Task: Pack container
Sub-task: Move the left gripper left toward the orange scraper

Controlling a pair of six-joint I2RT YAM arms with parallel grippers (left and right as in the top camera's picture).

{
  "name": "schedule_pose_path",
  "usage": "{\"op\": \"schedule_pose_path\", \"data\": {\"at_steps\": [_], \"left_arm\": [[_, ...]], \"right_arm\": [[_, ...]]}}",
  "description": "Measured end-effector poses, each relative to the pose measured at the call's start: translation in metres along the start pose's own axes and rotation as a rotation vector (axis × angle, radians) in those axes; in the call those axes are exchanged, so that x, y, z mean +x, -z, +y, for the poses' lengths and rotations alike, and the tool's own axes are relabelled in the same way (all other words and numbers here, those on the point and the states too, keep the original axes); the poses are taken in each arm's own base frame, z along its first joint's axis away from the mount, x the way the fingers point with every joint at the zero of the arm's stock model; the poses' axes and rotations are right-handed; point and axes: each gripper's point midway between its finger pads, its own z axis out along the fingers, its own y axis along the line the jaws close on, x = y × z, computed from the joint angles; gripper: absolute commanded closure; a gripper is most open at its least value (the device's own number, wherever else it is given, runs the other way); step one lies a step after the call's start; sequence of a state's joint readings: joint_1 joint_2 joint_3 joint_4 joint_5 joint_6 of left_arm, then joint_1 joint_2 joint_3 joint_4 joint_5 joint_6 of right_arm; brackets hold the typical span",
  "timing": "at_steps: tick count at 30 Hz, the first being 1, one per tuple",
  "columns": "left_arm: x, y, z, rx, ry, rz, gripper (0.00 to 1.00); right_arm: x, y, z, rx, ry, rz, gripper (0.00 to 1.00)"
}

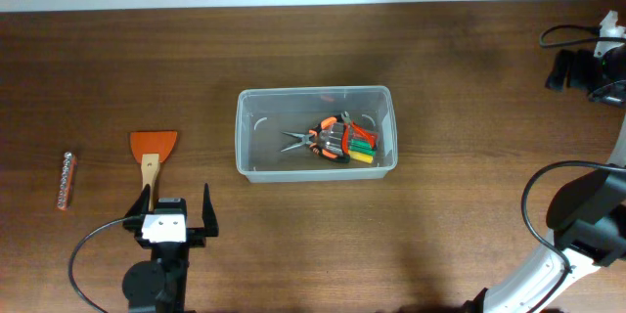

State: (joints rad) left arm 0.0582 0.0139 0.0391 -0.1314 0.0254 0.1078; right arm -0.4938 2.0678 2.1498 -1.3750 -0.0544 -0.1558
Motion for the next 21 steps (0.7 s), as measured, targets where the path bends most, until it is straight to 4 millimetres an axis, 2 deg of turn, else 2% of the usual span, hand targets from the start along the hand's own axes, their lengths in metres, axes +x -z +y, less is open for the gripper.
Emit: {"op": "schedule_pose_path", "data": {"at_steps": [12,16,21], "left_arm": [[-0.002,0.001,0.004,-0.019,0.001,-0.001,0.01],[-0.015,0.011,0.021,-0.099,0.004,0.04,0.01],[-0.034,0.042,0.049,-0.209,-0.032,0.259,0.01]], "right_arm": [[0.0,0.0,0.0,0.0,0.0,0.0,0.01],[0.0,0.0,0.0,0.0,0.0,0.0,0.01],[0.0,0.0,0.0,-0.002,-0.001,-0.001,0.01]]}}
